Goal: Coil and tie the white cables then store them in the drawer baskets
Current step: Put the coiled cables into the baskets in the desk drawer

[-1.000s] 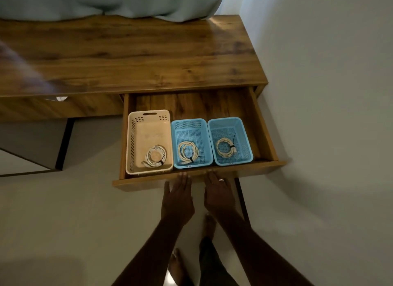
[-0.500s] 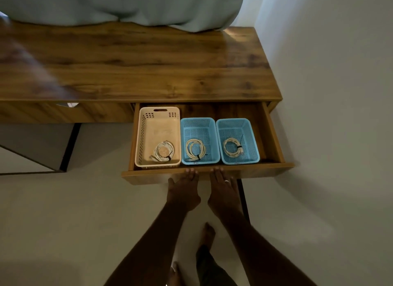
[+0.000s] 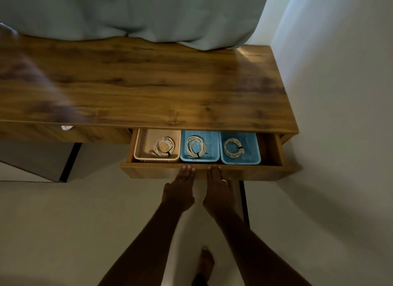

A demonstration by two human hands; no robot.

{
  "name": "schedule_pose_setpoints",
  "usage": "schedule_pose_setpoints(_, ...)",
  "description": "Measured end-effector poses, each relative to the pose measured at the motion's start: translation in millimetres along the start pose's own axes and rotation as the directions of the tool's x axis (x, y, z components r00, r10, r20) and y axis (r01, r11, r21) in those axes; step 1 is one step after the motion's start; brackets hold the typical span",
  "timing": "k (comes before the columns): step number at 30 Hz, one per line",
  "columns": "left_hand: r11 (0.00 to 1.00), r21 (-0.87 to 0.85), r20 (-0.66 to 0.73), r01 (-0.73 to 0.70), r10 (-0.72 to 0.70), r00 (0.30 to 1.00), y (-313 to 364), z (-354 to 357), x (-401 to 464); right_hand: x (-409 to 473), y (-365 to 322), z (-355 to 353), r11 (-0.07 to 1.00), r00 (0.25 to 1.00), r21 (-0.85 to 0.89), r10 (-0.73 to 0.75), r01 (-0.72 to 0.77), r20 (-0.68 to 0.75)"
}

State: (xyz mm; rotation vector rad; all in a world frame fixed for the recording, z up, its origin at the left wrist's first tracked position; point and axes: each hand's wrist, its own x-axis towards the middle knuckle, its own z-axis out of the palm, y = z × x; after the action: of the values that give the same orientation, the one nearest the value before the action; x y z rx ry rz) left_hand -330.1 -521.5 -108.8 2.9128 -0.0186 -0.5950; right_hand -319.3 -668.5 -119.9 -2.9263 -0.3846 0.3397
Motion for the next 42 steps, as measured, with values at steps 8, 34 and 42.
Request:
schedule_pose_setpoints(8, 0.998, -0.05, -0.004, 0.031, -0.031, 1.0, -8.9, -21.6, 55.6, 55.2, -3.0, -5.7, 0.994, 0.999, 0.11, 0.01, -0.004, -0.05)
schedule_pose_setpoints(34, 1.0, 0.019, -0.126, 0.007, -0.005, 0.992, -65.9, 4.4, 141.8, 157.5, -23.0, 13.3, 0.996, 0.99, 0.086, -0.001, -0.012, 0.144)
schedule_pose_setpoints(42, 1.0, 0.016, -0.103, -0.004, 0.005, 0.995, -68.7, 6.9, 145.2, 161.2, -27.6, 18.9, 0.995, 0.989, 0.096, 0.015, -0.029, 0.144)
